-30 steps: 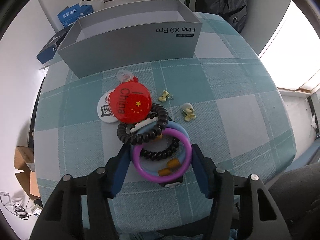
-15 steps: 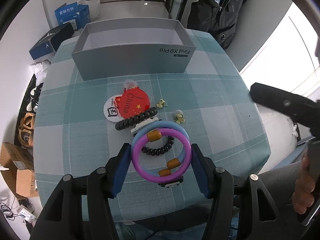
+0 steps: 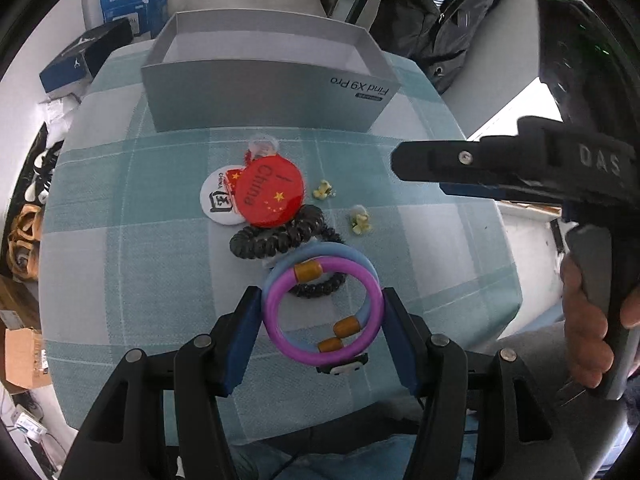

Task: Organize jewelry
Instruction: 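Lift the pink bangle with the left tool while the right tool grasps the blue bangle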

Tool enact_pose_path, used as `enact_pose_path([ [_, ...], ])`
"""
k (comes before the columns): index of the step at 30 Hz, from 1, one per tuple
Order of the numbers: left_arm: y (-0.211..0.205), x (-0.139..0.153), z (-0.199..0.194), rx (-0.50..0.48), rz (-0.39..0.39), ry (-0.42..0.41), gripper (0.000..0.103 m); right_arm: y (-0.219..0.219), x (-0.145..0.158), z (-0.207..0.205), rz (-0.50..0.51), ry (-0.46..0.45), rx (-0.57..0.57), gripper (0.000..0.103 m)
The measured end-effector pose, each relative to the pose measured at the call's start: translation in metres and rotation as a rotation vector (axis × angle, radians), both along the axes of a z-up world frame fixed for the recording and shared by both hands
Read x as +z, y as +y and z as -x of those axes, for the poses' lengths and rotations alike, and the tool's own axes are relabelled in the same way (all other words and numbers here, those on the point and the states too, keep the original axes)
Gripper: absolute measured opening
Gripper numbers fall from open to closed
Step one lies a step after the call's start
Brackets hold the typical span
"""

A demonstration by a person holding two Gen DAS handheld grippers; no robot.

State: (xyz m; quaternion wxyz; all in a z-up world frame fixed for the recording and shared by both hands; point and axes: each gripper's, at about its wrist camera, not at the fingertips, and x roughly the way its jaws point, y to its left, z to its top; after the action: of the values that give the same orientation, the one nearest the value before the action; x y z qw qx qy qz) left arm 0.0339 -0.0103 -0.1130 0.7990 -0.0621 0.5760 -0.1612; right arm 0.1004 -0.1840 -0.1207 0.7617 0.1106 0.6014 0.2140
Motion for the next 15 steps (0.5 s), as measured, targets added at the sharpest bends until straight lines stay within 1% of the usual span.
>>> enact_pose_path([
  [1, 0.0, -0.002, 0.0, 0.002, -0.018, 0.003, 0.054, 0.0, -0.004, 0.001, -0.004, 0.012, -0.004, 0.082],
  [4, -0.004, -0.015, -0.004, -0.007, -0.038, 0.055, 0.054, 0.001, -0.012, 0.001, 0.001, 0.037, -0.012, 0.082],
  [6, -0.005, -0.014, -0.004, -0.017, -0.042, 0.05, 0.054, 0.003, -0.014, 0.0, -0.002, 0.042, -0.005, 0.082],
  [8, -0.008, -0.016, -0.006, -0.033, -0.061, 0.066, 0.055, 0.007, -0.013, 0.001, 0.015, 0.028, 0.012, 0.082],
  [11, -0.006, -0.014, -0.007, -0.031, -0.069, 0.071, 0.055, 0.009, -0.008, 0.003, 0.018, 0.007, 0.027, 0.082],
  [15, -0.008, -0.013, -0.002, -0.044, -0.088, 0.06, 0.055, 0.013, -0.008, 0.004, 0.019, -0.004, 0.034, 0.082],
])
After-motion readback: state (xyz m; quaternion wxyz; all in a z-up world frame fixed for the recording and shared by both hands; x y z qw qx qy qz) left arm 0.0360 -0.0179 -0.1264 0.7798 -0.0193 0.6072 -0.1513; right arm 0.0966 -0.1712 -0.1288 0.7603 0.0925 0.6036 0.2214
